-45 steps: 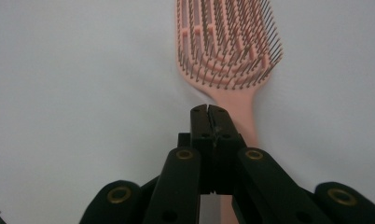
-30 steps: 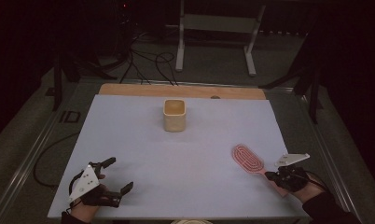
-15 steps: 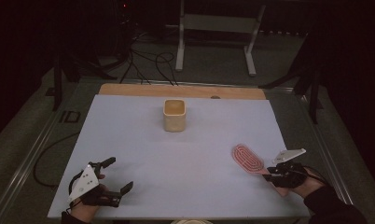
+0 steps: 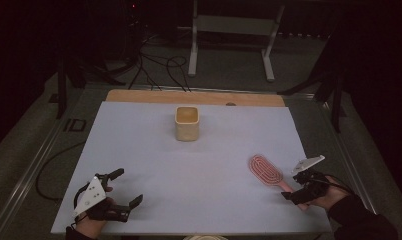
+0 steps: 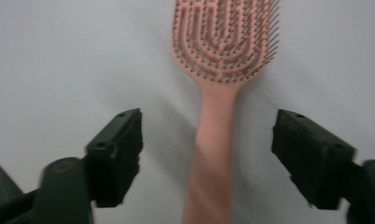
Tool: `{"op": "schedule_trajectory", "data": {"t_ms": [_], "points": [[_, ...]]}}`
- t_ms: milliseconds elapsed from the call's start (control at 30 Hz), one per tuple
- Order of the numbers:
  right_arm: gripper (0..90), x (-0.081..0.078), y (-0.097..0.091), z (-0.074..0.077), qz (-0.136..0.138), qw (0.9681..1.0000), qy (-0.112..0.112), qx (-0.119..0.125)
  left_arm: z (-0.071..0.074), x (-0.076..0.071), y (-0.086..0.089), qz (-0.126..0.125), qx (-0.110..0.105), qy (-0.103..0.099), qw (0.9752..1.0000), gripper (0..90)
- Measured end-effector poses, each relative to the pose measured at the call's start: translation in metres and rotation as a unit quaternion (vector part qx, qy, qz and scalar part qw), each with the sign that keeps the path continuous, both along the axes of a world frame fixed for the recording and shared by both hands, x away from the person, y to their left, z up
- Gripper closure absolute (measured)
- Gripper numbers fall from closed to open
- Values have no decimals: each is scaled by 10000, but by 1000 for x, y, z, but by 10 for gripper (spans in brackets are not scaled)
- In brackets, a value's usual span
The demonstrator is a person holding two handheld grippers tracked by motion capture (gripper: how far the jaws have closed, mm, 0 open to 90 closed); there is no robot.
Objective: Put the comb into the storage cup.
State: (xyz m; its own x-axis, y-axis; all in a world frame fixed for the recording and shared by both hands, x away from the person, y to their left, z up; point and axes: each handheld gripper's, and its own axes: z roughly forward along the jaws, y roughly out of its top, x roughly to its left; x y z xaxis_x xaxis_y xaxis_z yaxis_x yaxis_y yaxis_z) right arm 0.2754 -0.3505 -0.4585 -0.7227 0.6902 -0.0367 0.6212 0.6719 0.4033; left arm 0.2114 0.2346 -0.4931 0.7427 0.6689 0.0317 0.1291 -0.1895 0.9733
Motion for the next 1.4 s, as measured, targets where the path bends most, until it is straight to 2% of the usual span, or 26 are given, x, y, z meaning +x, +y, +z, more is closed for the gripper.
{"op": "schedule_trajectory", "data": {"t_ms": [167, 233, 300, 400, 567, 633, 800, 967, 1400], "points": [[175, 3, 1, 0, -10, 10000, 83, 43, 0, 0, 0, 4, -25, 16, 10000, 1], [108, 5, 4, -1, -5, 9997, 223, 25, 0, 0, 0, 0, -16, 13, 10000, 1], [105, 7, 7, -2, -6, 9995, 314, -47, 0, 0, 0, -15, -16, 17, 10000, 1], [116, 9, 10, -3, 35, 9993, 332, -142, 0, 0, 0, -11, -11, 12, 10000, 1], [149, 13, 14, -4, 73, 9991, 361, -225, 0, 0, 0, -10, -13, 14, 10000, 1], [195, 15, 15, -5, 64, 9988, 416, -256, 0, 0, 0, -11, -16, 14, 10000, 1], [257, 20, 15, -6, -36, 9983, 432, -399, 0, 0, 1, -5, -11, 11, 10000, 1], [310, 25, 16, -8, -179, 9970, 567, -492, 0, 0, 1, -6, -11, 14, 10000, 1], [450, 31, 24, -14, -180, 9949, 681, -718, 0, 0, 1, 0, -20, 18, 10000, 1]]}}
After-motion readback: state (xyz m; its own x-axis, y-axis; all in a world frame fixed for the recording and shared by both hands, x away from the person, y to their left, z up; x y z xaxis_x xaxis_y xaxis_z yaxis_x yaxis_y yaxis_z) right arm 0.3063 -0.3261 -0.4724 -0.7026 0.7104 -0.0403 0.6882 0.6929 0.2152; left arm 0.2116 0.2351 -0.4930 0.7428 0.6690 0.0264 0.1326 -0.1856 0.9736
